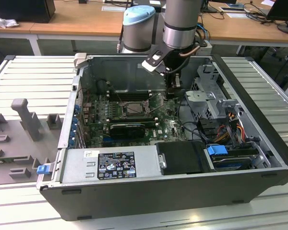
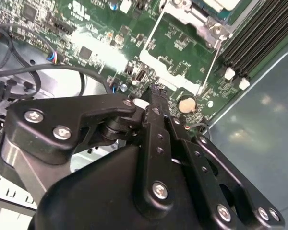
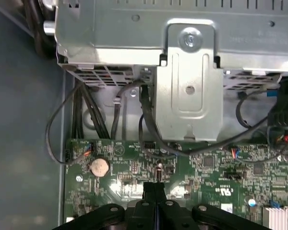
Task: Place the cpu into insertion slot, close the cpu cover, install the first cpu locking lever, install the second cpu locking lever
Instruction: 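Close the cpu cover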
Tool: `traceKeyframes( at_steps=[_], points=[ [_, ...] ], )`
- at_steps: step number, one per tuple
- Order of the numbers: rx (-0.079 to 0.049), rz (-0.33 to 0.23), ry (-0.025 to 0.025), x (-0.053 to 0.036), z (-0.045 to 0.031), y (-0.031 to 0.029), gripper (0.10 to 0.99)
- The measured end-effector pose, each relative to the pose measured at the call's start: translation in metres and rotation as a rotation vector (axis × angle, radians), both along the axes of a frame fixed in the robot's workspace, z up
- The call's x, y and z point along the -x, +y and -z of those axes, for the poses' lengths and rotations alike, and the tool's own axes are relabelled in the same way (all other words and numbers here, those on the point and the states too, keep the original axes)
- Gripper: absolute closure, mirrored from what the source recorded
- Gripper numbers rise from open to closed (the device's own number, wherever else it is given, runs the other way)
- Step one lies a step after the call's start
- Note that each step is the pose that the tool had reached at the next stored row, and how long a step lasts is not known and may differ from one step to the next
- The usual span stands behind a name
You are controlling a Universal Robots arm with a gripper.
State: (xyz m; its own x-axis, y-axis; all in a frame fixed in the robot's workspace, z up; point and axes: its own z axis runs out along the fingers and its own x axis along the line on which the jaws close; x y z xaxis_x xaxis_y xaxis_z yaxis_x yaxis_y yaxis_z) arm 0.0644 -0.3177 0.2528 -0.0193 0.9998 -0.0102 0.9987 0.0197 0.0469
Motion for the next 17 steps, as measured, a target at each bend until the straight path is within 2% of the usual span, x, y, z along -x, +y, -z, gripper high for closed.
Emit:
traceKeyframes(
  at_steps=[4,7,9,11,17],
  points=[
    [0.000,-0.004,0.0043,-0.0006,0.0042,0.0012,0.980],
    [0.000,-0.006,0.0129,0.0022,0.0060,0.0015,0.980],
    [0.000,-0.007,0.0164,0.0069,0.0062,0.0015,0.980],
    [0.000,-0.007,0.0170,0.0105,0.0062,0.0015,0.980],
    [0.000,-0.010,0.0172,0.0133,0.0064,0.0016,0.980]
  ],
)
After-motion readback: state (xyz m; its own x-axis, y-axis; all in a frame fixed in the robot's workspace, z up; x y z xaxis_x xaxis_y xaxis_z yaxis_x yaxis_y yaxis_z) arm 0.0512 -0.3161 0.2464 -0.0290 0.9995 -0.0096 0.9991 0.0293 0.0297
